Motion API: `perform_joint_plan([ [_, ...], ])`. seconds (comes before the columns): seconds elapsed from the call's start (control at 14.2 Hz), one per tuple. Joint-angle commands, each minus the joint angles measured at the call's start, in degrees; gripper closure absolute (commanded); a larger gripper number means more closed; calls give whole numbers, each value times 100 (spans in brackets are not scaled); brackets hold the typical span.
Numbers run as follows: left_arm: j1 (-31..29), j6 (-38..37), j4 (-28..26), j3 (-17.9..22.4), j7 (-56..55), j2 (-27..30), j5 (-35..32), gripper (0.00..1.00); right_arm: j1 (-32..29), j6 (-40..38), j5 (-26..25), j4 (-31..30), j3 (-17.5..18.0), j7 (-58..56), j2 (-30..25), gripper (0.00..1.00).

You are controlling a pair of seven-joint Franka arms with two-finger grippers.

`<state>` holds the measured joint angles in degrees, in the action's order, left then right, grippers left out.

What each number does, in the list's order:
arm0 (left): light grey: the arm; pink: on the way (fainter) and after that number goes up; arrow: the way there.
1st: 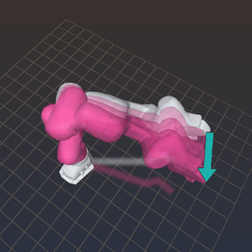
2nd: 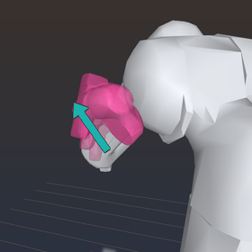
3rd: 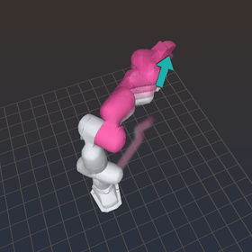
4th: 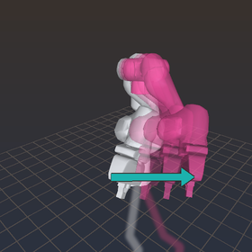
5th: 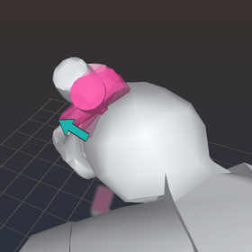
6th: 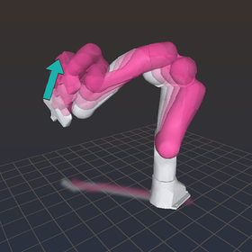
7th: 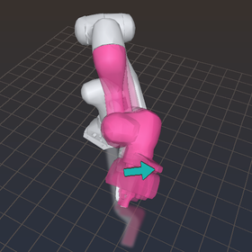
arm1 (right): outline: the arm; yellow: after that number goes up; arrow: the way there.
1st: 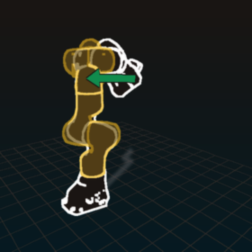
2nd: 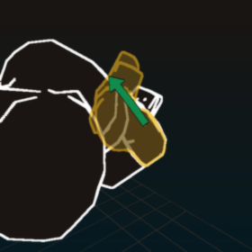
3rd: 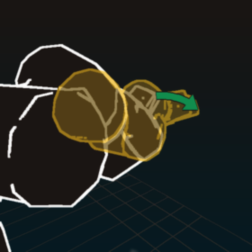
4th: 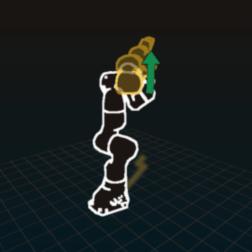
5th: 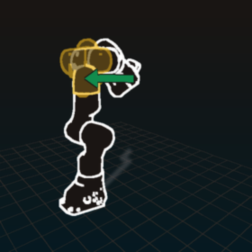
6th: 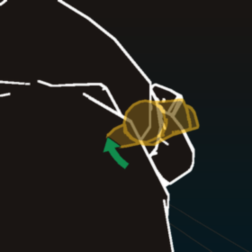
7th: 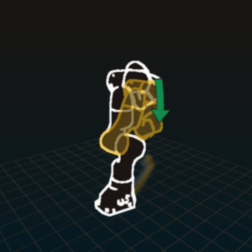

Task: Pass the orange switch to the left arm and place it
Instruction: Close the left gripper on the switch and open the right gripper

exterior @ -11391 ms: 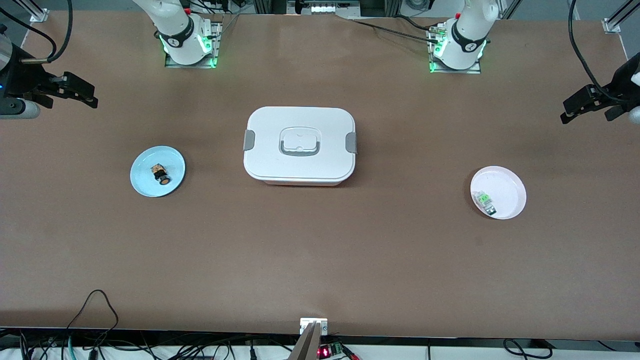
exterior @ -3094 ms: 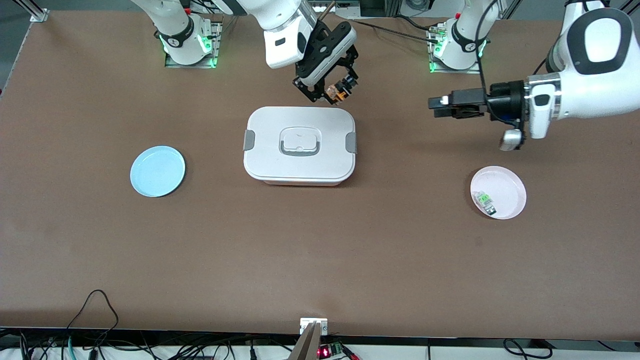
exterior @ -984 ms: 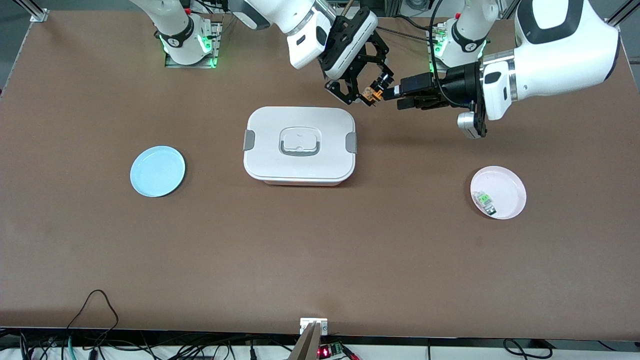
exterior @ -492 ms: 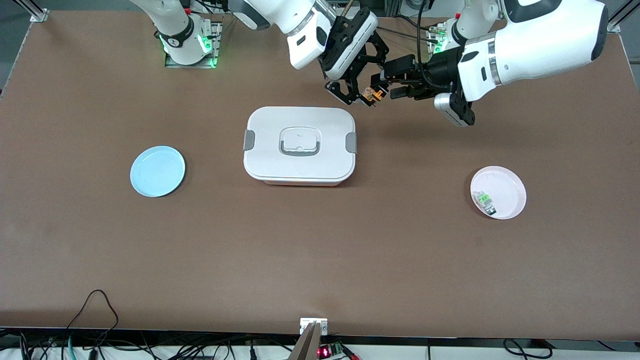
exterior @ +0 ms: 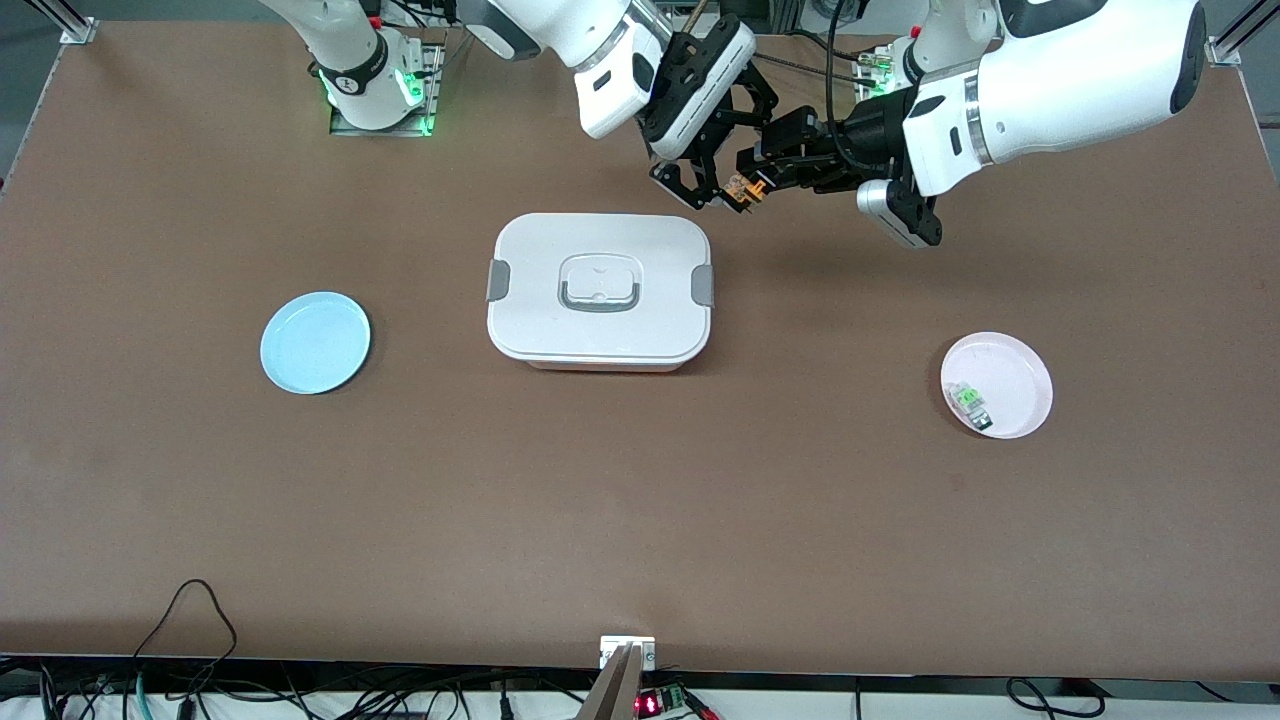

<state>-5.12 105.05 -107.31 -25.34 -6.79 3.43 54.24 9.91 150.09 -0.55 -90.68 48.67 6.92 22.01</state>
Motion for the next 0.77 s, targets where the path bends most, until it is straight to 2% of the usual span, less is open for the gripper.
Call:
perform_joint_plan([
  [0.0,-24,-90,96,-7,-121,53,-168,73,55,38,-68,156,11,-32,111,100],
  [0.14,-33,-90,184,-15,-112,61,-465,85,55,38,-68,156,11,-32,111,100],
  [0.28,-33,-90,202,-15,-103,61,-475,92,55,38,-77,156,11,-32,111,100],
  [0.35,-41,-98,202,-15,-103,79,-475,100,55,38,-77,156,11,-32,111,100],
  [0.63,-76,-107,202,20,-121,88,-467,100,55,38,-60,173,11,2,111,98],
  [0.7,-85,-125,202,46,-112,88,-467,100,55,38,-25,217,11,29,111,18],
])
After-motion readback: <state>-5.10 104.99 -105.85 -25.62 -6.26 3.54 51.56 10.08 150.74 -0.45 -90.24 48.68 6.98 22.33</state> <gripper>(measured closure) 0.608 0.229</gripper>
